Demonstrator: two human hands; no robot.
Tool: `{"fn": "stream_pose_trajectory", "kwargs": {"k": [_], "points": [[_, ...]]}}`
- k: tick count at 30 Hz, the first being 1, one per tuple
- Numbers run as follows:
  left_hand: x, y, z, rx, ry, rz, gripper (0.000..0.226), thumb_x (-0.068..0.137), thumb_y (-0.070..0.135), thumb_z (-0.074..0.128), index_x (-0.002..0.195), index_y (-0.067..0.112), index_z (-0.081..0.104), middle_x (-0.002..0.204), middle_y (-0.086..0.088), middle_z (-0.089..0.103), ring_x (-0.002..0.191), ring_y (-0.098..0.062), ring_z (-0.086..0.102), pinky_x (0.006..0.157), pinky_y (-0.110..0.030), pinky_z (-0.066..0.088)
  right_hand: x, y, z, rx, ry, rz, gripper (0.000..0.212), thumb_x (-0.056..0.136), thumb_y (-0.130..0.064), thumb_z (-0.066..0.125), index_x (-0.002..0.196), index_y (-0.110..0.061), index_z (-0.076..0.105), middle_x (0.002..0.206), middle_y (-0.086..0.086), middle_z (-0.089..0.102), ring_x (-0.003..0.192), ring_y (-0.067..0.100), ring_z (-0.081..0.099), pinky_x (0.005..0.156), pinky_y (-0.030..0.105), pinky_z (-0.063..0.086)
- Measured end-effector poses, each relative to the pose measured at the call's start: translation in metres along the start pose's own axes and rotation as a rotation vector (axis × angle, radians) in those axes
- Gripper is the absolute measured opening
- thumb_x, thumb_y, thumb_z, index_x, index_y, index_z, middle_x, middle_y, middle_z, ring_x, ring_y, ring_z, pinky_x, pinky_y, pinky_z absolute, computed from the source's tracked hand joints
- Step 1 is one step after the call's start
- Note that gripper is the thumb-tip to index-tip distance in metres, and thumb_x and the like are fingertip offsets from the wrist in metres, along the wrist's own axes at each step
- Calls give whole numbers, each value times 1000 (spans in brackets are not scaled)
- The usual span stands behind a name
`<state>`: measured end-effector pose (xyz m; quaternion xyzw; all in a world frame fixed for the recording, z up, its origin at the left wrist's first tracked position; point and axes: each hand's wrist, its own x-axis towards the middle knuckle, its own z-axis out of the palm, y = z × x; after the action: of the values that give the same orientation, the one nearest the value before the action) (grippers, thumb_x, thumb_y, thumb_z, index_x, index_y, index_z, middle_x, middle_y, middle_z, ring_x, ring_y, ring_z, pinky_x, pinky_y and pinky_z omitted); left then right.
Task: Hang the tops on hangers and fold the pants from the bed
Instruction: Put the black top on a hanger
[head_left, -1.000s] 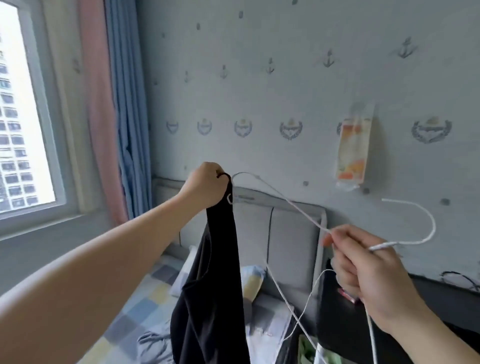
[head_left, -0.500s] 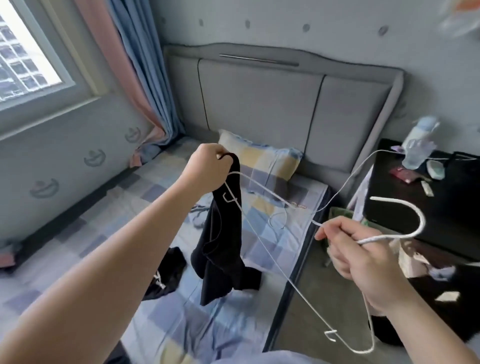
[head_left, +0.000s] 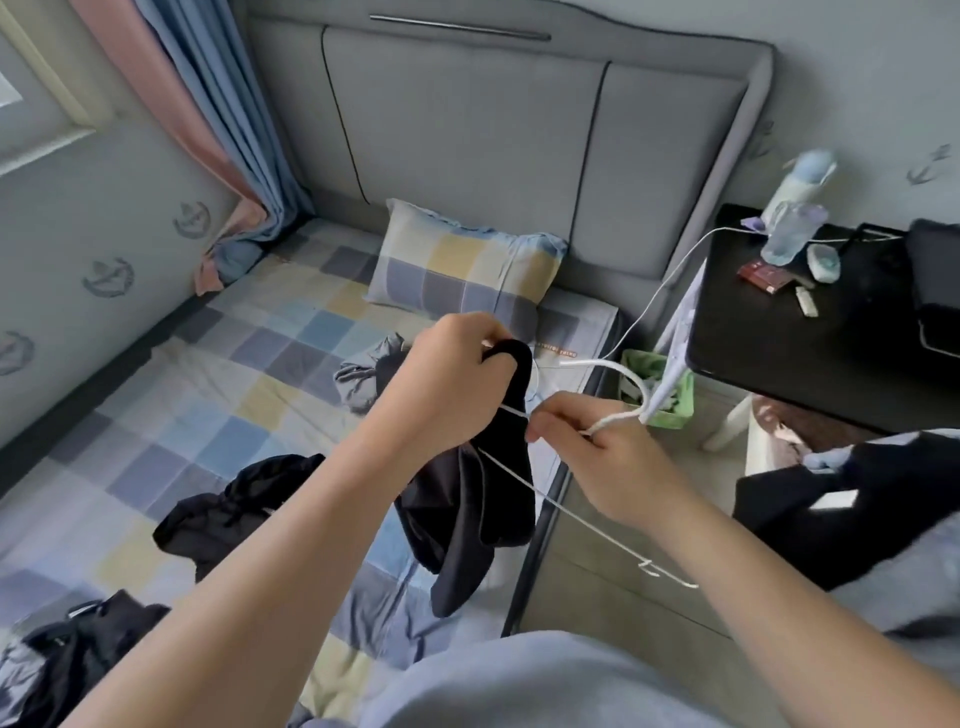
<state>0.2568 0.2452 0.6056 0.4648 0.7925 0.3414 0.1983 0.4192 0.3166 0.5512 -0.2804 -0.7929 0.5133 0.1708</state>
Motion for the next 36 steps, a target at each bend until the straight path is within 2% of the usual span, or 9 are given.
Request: {"fn": "stream_pose_trajectory", "kwargs": {"k": [3,8,11,14,17,20,25,30,36], "points": [[-3,5,0,45,-15,14,23,91,15,55,79,33,64,73,3,68,57,-14,62,49,-29,48,-7,3,-11,62,-36,2,27,100,-21,56,77,-23,70,47,-10,35,46,11,29,46,21,24],[-7,1,-9,108,21,-16,32,91,9,54,77,37,61,79,6,67,64,-6,60,54,-21,48,-23,6,-53,145,-49,-30,29,90,-42,56,76,-23,70,45,-2,28,42,14,23,44,25,19],[-14,7,1,108,-37,22,23,91,11,54,84,28,67,82,6,68,74,-9,63,65,-25,52,-16,9,-35,84,-81,-7,26,96,-31,57,77,-21,71,46,-4,37,43,11,31,46,21,25],[-23,14,16,61,-112,76,16,93,20,59,81,19,69,68,2,68,60,-5,59,51,-16,43,-9,12,6,63,-132,29,28,101,-15,55,76,-15,68,50,-7,49,49,6,40,54,21,30],[-25,8,16,99,-115,61,15,92,20,59,83,20,71,64,5,66,56,0,56,46,-12,39,-13,20,20,283,-91,45,29,100,-16,56,74,-17,68,44,-12,35,42,6,29,46,19,23],[-28,0,11,328,-126,161,24,88,22,56,97,35,73,79,19,62,81,-8,56,68,-21,48,-19,23,13,466,-34,40,24,91,-27,58,71,-20,70,47,-4,26,42,12,20,42,20,19],[-31,-14,-13,532,-164,331,40,88,64,42,120,51,61,109,26,54,111,-10,41,94,-33,25,-19,26,-8,533,-27,12,26,92,-25,57,72,-16,71,48,-1,27,44,15,19,42,20,21],[-32,-29,-36,450,-186,365,32,95,47,49,110,31,73,101,15,69,94,-13,62,82,-36,51,-19,28,-33,431,-109,-46,31,89,-41,65,87,-12,76,50,6,29,45,17,23,44,20,24],[-31,-48,-51,237,-79,275,19,93,37,62,104,31,76,92,27,67,92,8,59,76,-5,43,-24,43,-54,295,42,-21,22,91,-42,67,86,-24,79,59,0,56,54,14,42,49,16,34]]}}
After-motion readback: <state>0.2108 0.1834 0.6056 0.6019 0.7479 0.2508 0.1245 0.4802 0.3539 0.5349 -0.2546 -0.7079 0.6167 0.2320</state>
